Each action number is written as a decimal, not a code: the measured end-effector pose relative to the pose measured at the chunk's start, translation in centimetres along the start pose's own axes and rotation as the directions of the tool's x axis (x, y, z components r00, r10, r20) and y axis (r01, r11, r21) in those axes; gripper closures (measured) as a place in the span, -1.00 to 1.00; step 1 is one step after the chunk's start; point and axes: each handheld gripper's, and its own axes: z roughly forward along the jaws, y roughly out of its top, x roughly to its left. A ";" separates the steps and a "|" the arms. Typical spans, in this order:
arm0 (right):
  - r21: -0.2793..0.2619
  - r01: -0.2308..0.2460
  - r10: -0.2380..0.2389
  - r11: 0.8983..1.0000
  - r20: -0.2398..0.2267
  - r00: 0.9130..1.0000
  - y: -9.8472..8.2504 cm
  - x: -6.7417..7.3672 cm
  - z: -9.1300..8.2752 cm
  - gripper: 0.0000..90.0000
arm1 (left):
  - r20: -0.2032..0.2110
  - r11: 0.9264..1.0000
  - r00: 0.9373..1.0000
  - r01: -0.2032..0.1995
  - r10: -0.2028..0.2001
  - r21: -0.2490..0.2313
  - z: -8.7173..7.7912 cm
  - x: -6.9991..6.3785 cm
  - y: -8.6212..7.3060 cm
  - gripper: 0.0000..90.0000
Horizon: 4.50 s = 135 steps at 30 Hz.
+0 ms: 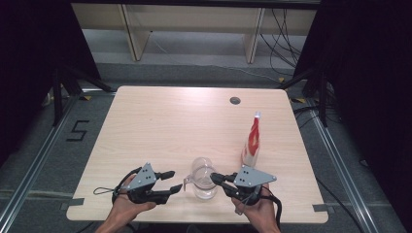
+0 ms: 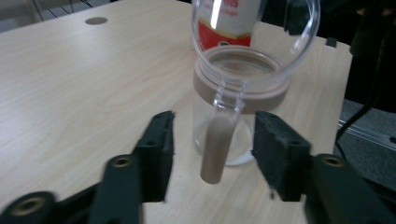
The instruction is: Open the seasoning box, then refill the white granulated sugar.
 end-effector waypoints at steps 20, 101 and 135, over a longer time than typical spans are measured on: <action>-0.003 0.031 -0.031 1.000 -0.011 0.999 1.2 1.1 1.1 0.91 | -0.084 0.997 0.994 0.069 -0.066 0.033 -0.2 0.5 -2.1 -0.62; 0.040 -0.133 0.125 0.990 0.163 0.979 -4.9 -1.0 -4.5 0.16 | -0.122 0.994 0.989 0.094 -0.087 0.048 -0.4 0.9 -2.9 -0.66; 0.000 -0.192 0.170 0.981 0.466 0.868 -6.3 -5.9 -4.2 -0.22 | -0.128 0.994 0.988 0.098 -0.090 0.057 -0.2 0.7 -3.3 -0.65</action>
